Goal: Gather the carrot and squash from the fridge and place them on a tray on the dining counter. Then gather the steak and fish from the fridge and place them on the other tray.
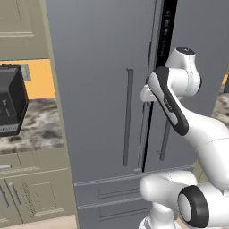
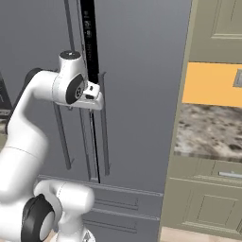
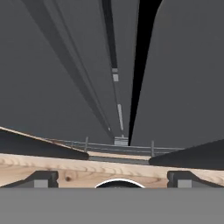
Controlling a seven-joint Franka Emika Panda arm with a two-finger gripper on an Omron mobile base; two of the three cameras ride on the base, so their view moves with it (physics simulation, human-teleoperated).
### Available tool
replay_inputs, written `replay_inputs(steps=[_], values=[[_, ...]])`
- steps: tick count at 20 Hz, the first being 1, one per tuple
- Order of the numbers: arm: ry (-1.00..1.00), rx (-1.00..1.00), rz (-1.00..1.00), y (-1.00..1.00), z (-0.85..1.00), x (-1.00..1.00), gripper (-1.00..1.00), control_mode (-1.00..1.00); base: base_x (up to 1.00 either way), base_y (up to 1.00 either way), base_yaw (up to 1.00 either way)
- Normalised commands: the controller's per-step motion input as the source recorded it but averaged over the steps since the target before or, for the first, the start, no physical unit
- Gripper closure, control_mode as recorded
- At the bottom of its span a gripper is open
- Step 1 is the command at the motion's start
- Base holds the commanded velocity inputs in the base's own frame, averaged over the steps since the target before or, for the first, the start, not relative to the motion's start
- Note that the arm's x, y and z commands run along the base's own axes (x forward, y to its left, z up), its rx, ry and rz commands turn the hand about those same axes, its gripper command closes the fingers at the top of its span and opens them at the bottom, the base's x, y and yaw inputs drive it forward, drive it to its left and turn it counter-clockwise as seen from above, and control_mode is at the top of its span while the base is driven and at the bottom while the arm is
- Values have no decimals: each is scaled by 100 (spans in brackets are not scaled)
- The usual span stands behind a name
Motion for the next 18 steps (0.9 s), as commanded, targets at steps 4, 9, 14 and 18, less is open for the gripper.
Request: replay_inputs(steps=[4, 9, 14, 18], values=[[0, 0, 0, 0, 0, 0, -100, 100, -22, 20, 0], [0, 0, 0, 0, 0, 0, -100, 100, -31, 21, 0], [-19, -5, 1, 1, 0, -27, -100, -100, -2, 5, 0], [-53, -13, 0, -3, -1, -98, -100, -100, 0, 0, 0]])
